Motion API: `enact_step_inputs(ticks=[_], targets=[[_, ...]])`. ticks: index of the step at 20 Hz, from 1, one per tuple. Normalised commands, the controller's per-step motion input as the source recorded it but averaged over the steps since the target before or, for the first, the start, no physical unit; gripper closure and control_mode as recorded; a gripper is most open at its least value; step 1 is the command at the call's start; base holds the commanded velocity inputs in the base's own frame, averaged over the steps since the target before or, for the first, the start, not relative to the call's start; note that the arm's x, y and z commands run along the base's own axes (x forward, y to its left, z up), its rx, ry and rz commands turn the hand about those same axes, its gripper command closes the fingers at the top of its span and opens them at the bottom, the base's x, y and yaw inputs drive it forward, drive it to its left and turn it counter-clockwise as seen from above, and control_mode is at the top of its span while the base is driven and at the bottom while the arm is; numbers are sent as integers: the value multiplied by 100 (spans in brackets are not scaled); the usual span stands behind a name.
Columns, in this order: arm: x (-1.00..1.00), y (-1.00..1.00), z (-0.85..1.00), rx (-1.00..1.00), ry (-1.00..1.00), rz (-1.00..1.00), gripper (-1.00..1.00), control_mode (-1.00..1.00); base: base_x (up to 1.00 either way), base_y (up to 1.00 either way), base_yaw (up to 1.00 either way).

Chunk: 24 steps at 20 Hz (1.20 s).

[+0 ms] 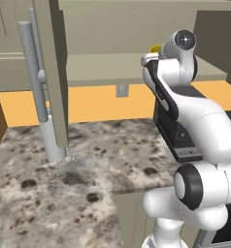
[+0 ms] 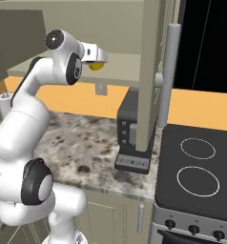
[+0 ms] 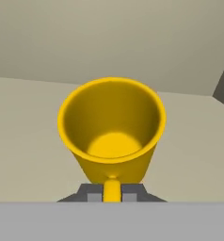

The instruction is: Move the mug from next to the sink to the open cabinet. Then, move the bowl with the eggplant to the fridge to clear the area for faucet cleaning.

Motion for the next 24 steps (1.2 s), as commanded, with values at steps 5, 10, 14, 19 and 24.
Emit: enact_step_inputs(ticks=[5,10,14,19,24], targets=[[37,-34,-24,0,0,0,100,-100,0,0,0],[50,-19,0,0,0,0,100,-100,0,0,0],[-1,0,0,0,0,0,-100,-100,0,0,0],[-50,0,5,0,-12,0,-100,-100,0,0,0],[-100,7,-14,0,-28,0,-100,-100,0,0,0]])
